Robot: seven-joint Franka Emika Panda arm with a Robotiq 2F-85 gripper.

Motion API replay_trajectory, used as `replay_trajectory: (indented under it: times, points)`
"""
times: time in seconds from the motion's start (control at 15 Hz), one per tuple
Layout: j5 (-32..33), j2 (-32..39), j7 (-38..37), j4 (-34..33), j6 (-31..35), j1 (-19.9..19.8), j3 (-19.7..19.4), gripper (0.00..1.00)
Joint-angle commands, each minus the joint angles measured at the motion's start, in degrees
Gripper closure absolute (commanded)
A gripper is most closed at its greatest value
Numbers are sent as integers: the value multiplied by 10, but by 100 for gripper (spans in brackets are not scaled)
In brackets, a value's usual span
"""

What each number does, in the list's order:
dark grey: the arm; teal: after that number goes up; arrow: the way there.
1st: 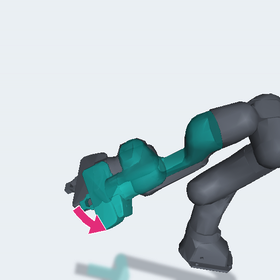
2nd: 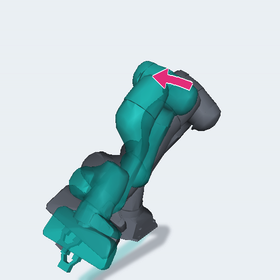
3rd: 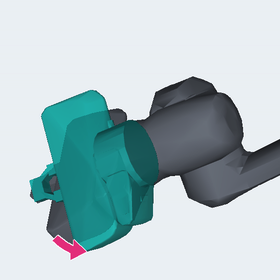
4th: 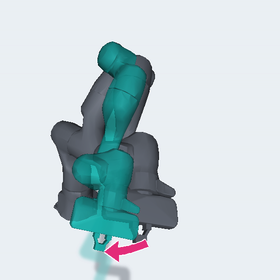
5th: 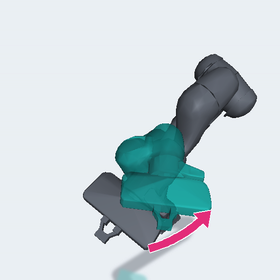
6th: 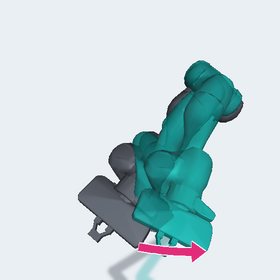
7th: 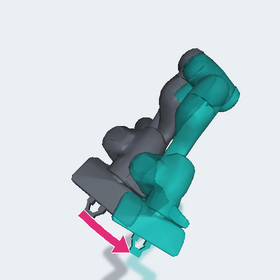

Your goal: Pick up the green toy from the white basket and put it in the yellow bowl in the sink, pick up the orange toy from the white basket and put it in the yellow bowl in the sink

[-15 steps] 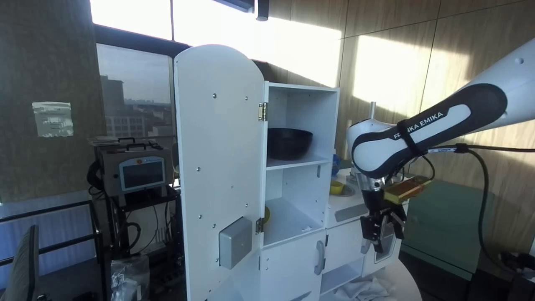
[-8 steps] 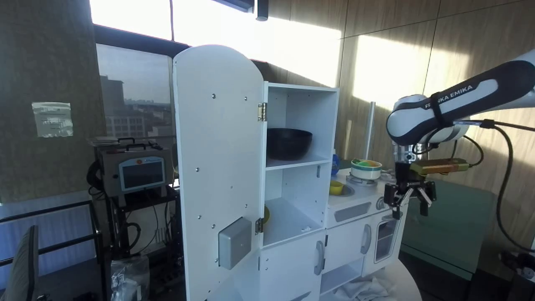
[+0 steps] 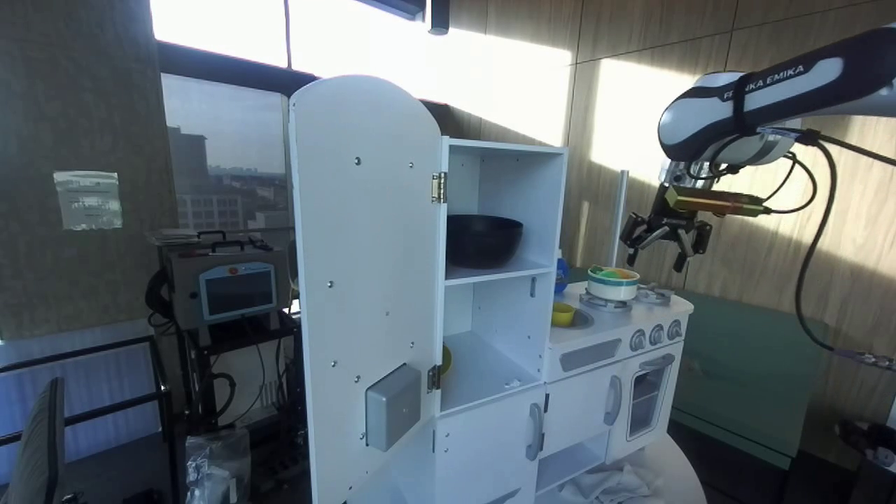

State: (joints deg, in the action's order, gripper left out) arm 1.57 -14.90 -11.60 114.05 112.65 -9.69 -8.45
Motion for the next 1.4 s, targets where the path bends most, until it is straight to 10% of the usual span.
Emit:
replay_trajectory:
  times: [0.0, 0.53, 1.33]
  points:
    - [0, 98, -75, -126, 47, 1, 16, 0]
    - [18, 256, -130, -269, 67, 6, 2, 0]
    - [63, 292, -134, -254, 105, 16, -14, 0]
